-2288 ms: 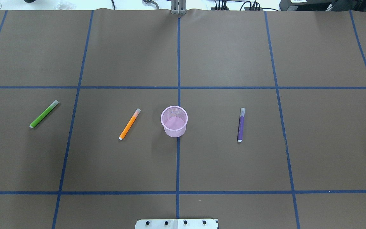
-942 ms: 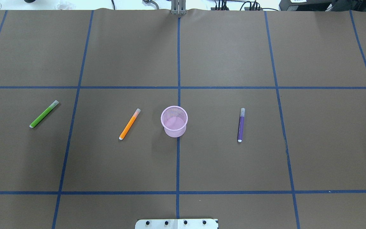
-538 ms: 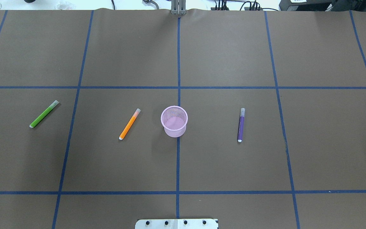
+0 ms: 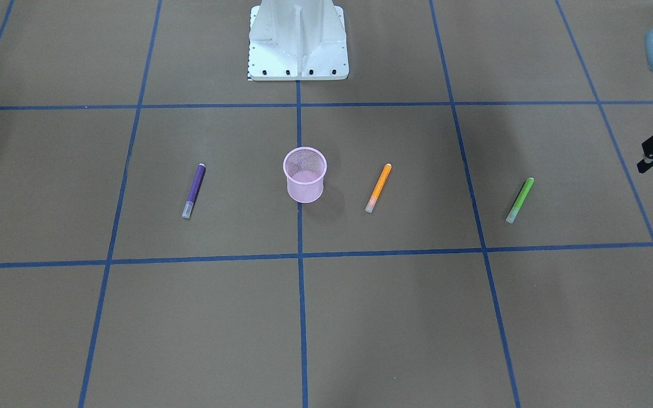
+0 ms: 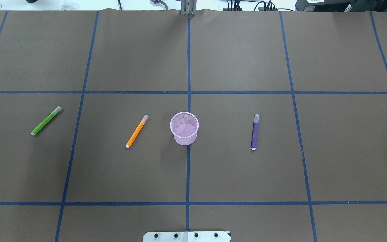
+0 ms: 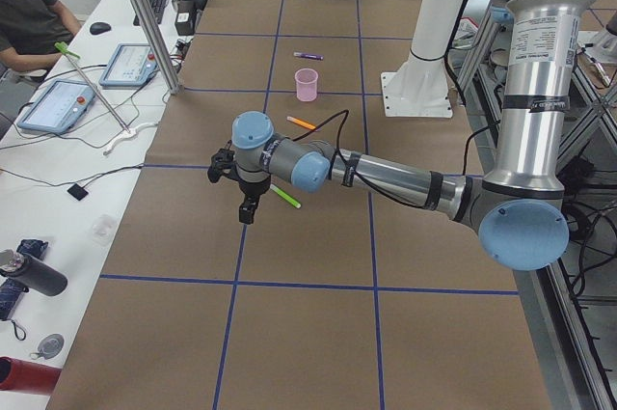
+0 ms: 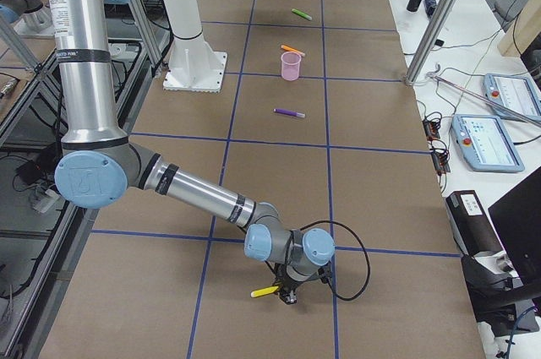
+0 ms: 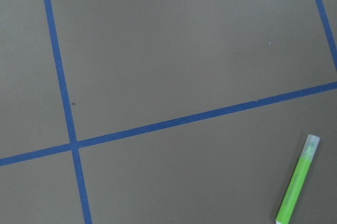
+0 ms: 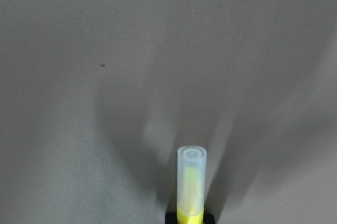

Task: Collect pens into pen holder
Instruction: 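Lift the yellow highlighter toward the cup while the left gripper grasps the green marker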

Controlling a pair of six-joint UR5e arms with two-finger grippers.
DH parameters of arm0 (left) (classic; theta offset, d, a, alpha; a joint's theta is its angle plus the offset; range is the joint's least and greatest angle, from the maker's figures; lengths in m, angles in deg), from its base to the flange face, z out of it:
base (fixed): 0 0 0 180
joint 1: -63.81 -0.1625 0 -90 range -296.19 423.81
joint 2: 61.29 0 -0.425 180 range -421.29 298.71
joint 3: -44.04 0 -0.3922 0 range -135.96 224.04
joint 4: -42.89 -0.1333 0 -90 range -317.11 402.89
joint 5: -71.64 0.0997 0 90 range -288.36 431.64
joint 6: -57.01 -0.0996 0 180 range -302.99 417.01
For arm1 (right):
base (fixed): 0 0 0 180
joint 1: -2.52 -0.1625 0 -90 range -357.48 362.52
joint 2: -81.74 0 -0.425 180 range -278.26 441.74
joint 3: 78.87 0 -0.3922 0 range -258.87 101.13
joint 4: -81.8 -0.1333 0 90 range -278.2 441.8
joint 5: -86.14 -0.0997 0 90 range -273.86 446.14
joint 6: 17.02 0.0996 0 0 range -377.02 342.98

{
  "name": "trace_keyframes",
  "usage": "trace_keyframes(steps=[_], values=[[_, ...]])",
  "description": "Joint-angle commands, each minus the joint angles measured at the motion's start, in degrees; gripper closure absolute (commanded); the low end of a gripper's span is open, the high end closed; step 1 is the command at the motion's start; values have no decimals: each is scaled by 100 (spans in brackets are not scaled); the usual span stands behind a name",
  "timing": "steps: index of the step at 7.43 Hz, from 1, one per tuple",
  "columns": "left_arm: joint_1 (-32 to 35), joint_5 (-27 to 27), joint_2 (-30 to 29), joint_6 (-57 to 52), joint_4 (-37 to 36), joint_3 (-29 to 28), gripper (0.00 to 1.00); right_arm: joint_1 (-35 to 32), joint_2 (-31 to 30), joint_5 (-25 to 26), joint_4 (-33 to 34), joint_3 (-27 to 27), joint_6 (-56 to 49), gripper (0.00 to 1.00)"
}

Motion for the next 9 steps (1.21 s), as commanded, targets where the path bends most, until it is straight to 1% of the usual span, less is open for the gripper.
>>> trace_keyframes(steps=[1, 2, 3, 4, 5, 6, 7, 8, 9], values=[[0, 0, 9, 7, -15, 90, 1, -135, 117, -56, 37, -32, -2, 100], [0, -9, 9, 16, -24, 152, 1, -179, 135, -265, 63, -154, 42, 100], [-9, -9, -26, 16, -24, 161, 1, -180, 100, -467, 124, -425, 330, 100], [-87, -9, -270, 225, -24, 152, 1, -180, 56, -504, 81, -863, 1072, 100], [-514, 26, -524, 470, -15, 161, 0, -180, 64, -513, 72, -1311, 1697, 100], [-753, 53, -675, 621, 37, 161, 0, -171, 99, -513, 72, -1716, 2060, 100], [-930, 79, -850, 805, 29, 144, 1, -110, 126, -522, 55, -2181, 2656, 100], [-1245, 532, -904, 702, 37, 109, 5, 108, 126, -522, -6, -2716, 3245, 100], [-1779, 1137, -1018, 484, 20, 82, 10, 406, 126, -522, -77, -3287, 3981, 100]])
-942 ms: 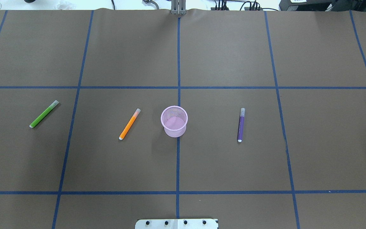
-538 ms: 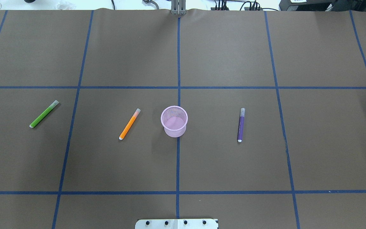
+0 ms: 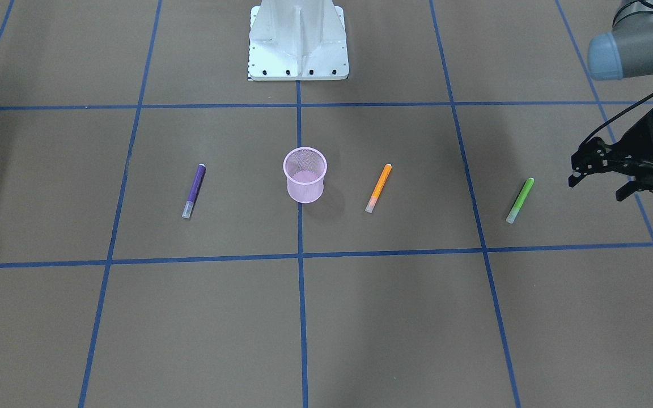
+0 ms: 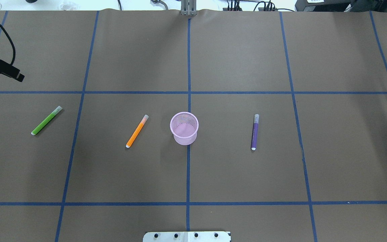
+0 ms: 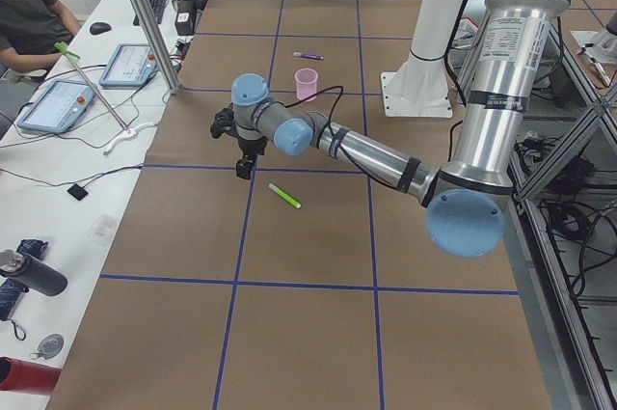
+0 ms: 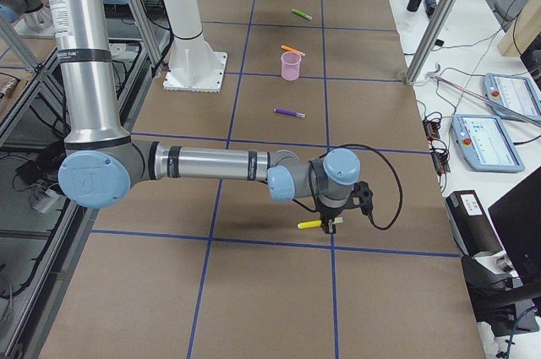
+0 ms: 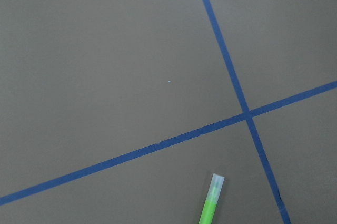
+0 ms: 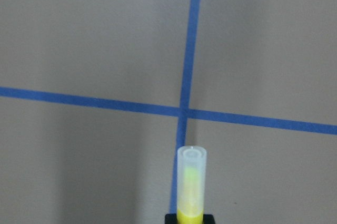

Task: Collect pens into pen holder
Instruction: 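Lift the yellow highlighter toward the cup while the left gripper grasps the green marker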

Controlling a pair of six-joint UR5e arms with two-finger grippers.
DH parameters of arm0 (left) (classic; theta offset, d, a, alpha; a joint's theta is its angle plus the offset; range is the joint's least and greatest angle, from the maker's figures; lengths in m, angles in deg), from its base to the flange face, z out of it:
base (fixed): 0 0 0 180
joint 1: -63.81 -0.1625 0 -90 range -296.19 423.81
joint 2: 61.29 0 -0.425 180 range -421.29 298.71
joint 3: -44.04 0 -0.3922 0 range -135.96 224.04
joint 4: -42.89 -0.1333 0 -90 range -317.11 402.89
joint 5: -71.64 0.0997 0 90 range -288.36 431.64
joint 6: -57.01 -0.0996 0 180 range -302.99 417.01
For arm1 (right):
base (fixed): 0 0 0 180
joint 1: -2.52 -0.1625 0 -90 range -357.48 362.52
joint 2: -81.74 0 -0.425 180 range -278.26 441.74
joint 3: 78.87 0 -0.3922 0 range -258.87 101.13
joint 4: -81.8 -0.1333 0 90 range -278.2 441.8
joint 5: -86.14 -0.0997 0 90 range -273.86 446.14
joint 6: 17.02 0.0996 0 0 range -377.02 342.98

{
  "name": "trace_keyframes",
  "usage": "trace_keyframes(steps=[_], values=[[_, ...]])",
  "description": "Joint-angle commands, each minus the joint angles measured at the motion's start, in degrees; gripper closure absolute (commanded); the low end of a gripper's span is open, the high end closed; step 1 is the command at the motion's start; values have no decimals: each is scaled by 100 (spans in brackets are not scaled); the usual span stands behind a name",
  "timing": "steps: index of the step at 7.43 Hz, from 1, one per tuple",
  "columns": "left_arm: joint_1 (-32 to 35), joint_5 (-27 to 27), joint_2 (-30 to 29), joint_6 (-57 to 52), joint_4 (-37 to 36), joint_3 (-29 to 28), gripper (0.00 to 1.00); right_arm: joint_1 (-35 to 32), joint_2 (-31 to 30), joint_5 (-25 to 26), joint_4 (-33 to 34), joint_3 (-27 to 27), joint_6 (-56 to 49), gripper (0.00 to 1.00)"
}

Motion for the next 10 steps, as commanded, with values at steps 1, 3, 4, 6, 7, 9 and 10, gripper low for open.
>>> trace_keyframes(steps=[1, 3, 4, 6, 7, 9, 10], values=[[-596, 626, -102, -312, 0, -121, 12, 600, 5, 24, -145, -1318, 1661, 100], [-587, 557, -40, -1269, -26, -401, 4, 1215, 58, 347, -207, -2426, 3200, 100], [-587, 356, -14, -1288, 17, -525, 1, 1680, 345, 837, -207, -2789, 3860, 100], [-605, 328, -57, -1210, 18, -526, 1, 2515, 1074, 1532, -198, -3116, 5222, 100], [-657, 337, -75, -1236, 9, -569, 1, 3085, 1304, 2215, -190, -3300, 5498, 100], [-658, 319, -75, -1210, 27, -526, 1, 4158, 1726, 3674, -155, -3329, 5957, 100], [-658, 319, -32, -1244, 27, -526, 0, 4668, 1928, 4237, -154, -3250, 6324, 100]])
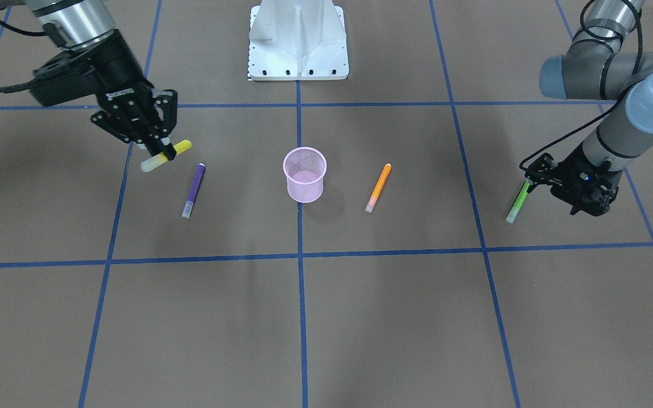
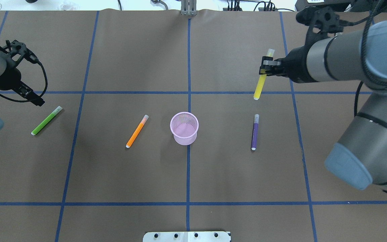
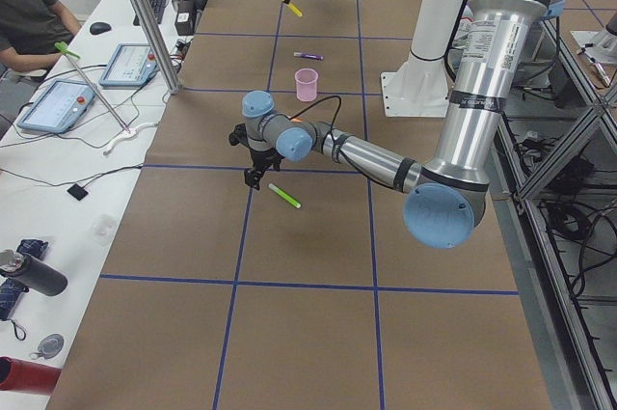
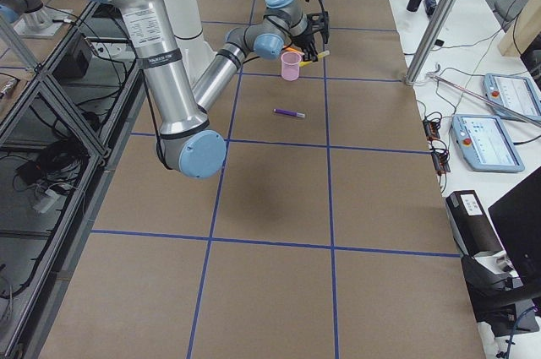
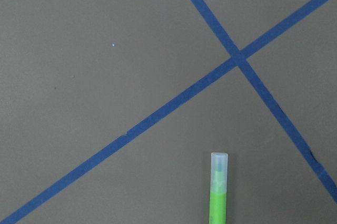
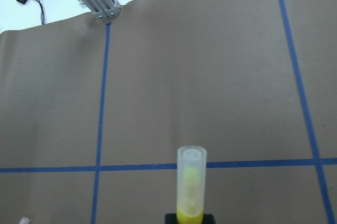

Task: Collect pens into pen holder
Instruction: 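Lower the yellow highlighter into the lavender cup and open the right gripper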

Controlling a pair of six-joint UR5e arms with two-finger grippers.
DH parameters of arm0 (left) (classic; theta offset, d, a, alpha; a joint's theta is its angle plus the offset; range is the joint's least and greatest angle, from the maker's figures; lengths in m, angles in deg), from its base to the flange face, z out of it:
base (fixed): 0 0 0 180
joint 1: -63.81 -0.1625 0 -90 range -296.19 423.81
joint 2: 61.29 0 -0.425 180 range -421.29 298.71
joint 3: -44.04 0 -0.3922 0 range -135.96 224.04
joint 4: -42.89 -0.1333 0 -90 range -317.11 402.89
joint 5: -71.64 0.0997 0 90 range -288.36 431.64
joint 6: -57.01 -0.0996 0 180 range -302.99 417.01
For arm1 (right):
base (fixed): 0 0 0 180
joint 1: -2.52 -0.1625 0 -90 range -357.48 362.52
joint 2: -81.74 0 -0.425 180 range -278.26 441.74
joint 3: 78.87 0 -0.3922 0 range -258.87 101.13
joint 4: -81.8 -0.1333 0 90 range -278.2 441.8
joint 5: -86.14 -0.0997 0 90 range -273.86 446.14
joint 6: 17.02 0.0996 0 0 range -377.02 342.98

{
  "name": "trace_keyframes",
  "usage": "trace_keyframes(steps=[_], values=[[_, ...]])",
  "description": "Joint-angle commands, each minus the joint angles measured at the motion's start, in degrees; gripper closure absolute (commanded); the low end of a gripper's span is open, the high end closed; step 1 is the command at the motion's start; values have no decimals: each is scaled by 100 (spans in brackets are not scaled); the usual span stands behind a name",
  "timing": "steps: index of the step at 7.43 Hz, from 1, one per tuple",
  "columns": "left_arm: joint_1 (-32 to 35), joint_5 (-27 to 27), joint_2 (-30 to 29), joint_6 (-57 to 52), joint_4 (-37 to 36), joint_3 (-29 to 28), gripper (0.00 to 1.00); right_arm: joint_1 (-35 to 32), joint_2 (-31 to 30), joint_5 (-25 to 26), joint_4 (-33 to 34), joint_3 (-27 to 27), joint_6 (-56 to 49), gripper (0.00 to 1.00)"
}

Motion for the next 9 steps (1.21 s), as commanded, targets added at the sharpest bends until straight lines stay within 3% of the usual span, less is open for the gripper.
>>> trace_keyframes(steps=[1, 2, 5, 9], values=[[-5, -13, 32, 11, 2, 21, 0, 1196, 632, 1554, 12, 352, 656, 100], [-5, -248, 50, 20, -15, -31, 0, 1593, 932, 2188, -14, 703, 824, 100], [-14, -312, 33, 38, -68, -40, 0, 1807, 1399, 2658, -24, 1381, 1246, 100], [-110, -294, 6, 29, -68, -23, 1, 1992, 1410, 2783, -32, 1699, 1230, 100]])
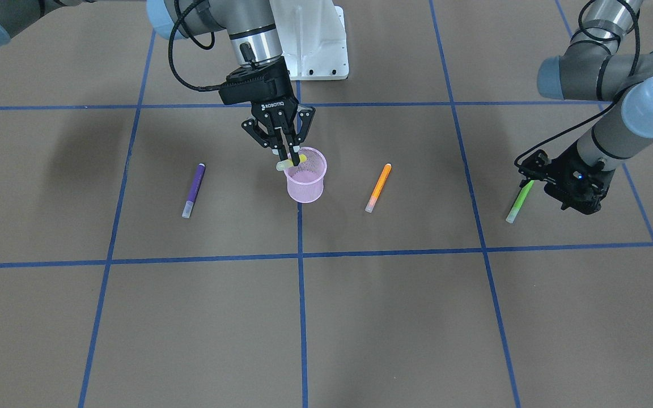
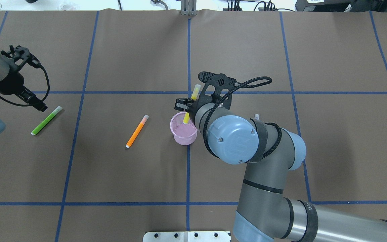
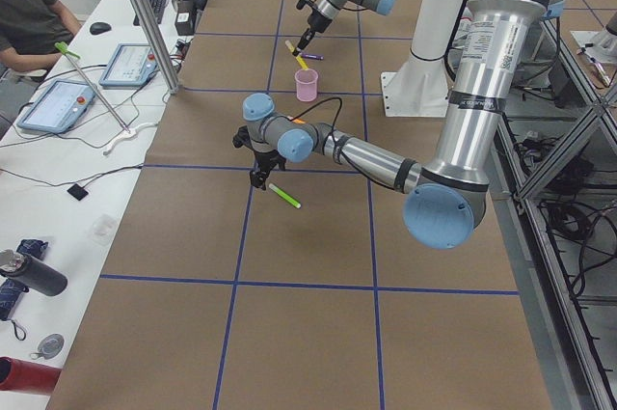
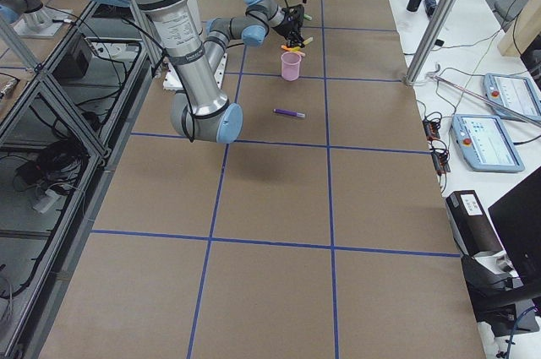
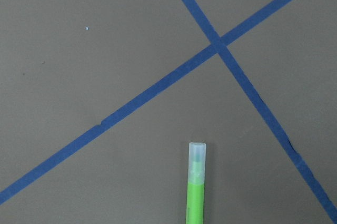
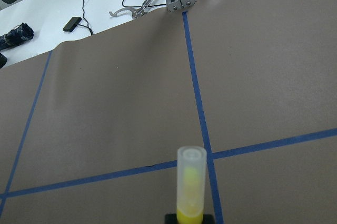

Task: Collect pens into pen holder
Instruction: 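Lower the yellow highlighter into the lavender cup and open the right gripper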

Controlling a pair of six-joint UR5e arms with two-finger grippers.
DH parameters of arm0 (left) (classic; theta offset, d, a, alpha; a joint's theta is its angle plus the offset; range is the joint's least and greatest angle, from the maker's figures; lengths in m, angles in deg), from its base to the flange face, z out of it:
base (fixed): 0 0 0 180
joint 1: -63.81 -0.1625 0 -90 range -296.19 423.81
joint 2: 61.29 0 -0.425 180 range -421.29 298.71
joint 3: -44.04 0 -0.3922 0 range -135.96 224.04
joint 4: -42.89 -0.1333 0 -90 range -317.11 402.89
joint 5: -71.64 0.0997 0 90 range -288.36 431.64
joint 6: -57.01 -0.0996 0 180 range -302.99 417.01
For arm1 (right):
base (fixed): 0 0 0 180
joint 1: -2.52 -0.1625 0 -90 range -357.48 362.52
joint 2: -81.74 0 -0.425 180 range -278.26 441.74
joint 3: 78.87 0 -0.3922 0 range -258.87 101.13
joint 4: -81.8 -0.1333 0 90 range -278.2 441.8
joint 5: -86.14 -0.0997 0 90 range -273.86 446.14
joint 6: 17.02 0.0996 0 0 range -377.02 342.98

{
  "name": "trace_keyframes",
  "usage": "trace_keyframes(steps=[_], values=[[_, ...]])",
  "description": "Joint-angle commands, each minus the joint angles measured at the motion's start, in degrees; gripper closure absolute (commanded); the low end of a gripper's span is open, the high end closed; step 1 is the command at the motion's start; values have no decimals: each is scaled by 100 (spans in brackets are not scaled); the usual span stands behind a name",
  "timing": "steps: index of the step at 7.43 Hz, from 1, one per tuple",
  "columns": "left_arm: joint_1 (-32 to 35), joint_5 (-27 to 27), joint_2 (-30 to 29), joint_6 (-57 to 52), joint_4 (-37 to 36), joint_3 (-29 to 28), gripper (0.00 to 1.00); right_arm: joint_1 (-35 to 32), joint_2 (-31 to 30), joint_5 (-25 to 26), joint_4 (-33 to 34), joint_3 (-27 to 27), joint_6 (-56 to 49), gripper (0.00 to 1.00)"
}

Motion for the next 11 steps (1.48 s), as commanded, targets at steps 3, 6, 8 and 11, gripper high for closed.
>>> trace_keyframes(steps=[3, 6, 8, 11], values=[[-224, -14, -30, 4, -29, -24, 1, 133, -29, 57, 0, 125, 25, 57], [-419, -5, -206, 4, -29, -445, 6, 195, -47, 13, 0, 38, 17, 20], [-471, 21, -267, -14, -38, -516, 9, -364, -360, -1123, 70, -471, -18, 22], [-638, 538, -355, -75, -493, -516, 14, -1663, -1302, -3063, 61, -1132, -378, 22]])
